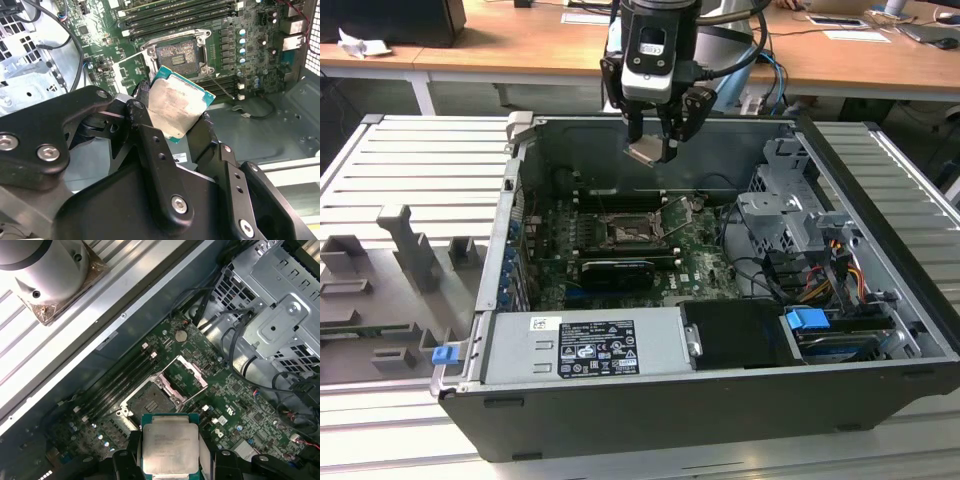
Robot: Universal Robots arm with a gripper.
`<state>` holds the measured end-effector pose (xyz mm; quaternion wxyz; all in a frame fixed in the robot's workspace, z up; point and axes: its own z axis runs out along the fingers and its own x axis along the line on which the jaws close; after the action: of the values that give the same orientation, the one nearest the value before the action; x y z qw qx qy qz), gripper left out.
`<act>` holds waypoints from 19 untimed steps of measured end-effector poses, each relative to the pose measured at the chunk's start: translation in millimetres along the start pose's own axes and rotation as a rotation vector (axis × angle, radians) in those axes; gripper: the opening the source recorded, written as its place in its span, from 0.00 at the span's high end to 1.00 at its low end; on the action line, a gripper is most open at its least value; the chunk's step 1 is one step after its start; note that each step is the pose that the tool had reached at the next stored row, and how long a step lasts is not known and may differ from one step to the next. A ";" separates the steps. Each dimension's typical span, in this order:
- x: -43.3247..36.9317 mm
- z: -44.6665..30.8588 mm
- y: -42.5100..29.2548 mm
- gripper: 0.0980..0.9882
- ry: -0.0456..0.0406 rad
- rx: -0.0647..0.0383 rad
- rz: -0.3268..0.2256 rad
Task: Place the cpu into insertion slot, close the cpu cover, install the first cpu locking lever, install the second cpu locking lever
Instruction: 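Place the cpu into insertion slot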
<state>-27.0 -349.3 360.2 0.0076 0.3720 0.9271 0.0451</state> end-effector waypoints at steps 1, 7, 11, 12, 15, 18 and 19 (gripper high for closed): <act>0.0 0.1 0.0 0.50 -0.0001 0.000 0.001; 0.0 0.5 -0.1 0.50 -0.0007 0.000 0.008; 0.0 0.8 -0.1 0.50 -0.0012 0.000 0.013; 0.0 1.0 -0.1 0.50 -0.0013 0.000 0.015; 0.0 1.2 -0.1 0.50 -0.0017 0.000 0.019; 0.0 1.4 -0.1 0.50 -0.0020 0.000 0.022; 0.0 1.6 -0.1 0.50 -0.0022 -0.001 0.024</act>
<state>-27.0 -349.3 358.6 0.0082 0.3832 0.9225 0.0450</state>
